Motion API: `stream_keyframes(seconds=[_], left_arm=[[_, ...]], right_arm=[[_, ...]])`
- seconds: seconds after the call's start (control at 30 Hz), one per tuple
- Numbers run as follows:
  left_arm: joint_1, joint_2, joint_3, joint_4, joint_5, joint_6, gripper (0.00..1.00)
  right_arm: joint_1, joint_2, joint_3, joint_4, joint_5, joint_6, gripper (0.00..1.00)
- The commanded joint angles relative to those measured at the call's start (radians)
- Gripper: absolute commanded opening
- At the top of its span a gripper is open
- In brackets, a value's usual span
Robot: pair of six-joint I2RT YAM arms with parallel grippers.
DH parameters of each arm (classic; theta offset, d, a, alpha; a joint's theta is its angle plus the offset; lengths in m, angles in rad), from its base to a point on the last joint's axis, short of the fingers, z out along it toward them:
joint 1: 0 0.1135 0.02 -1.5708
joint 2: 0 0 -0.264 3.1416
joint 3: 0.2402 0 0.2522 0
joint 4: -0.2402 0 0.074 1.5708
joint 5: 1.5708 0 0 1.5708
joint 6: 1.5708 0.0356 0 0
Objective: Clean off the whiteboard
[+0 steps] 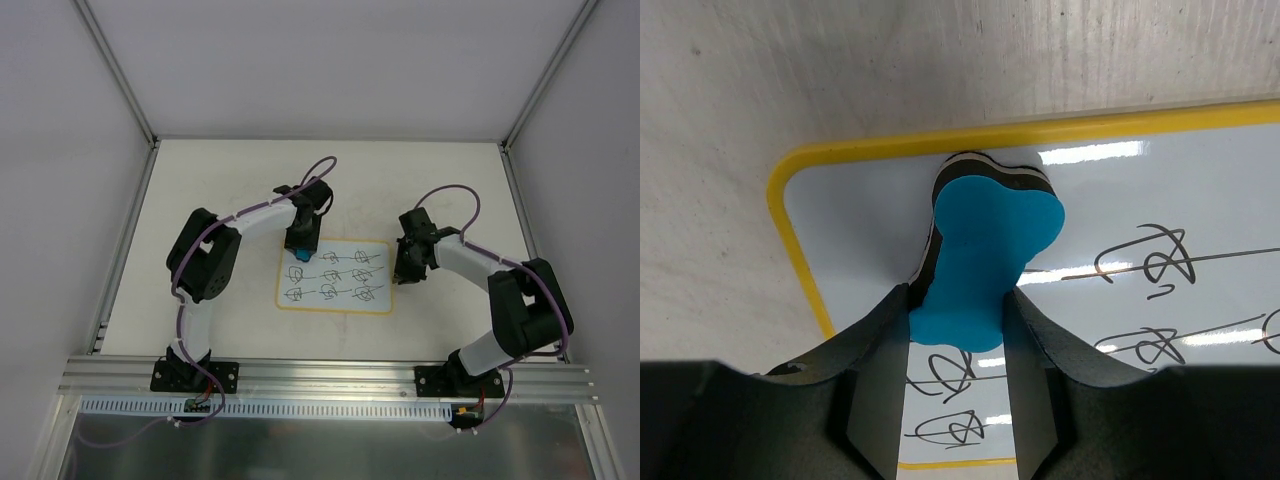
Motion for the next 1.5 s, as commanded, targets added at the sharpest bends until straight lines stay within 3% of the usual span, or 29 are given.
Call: stream_keyframes(seconds=[0.0, 0.17, 0.4, 0.77, 0.93, 1.13, 1.27, 1.47], left_arm=[[-0.009, 0.060, 0.009, -0.014, 0.031, 0.011, 0.00], [-0.009, 0.036, 0.018, -0.014, 0.053, 0.020, 0.00], [-0.009, 0.037, 0.021, -0.013, 0.049, 0.026, 0.00], [-0.009, 0.040, 0.031, -0.014, 0.068, 0.030, 0.00], [-0.011, 0.047, 0.028, -0.014, 0.086, 0.030, 0.00], [-0.056, 0.063, 0.067, -0.014, 0.142, 0.011, 0.00], [-0.121, 0.108, 0.115, -0.017, 0.128, 0.013, 0.00], [-0.123, 0.087, 0.061, -0.028, 0.048, -0.001, 0.00]], right_arm=[[0.010, -0.051, 0.001, -0.005, 0.013, -0.011, 0.22], [0.009, -0.059, 0.026, -0.009, 0.018, -0.029, 0.34], [0.009, -0.007, 0.102, -0.009, 0.018, -0.052, 0.36], [0.009, 0.150, 0.147, -0.005, 0.079, -0.037, 0.20], [0.009, 0.174, 0.133, -0.005, 0.064, -0.024, 0.00], [0.009, 0.167, 0.122, -0.005, 0.070, -0.012, 0.00], [0.009, 0.162, 0.127, -0.005, 0.072, -0.009, 0.00], [0.009, 0.150, 0.124, -0.006, 0.073, 0.003, 0.00]])
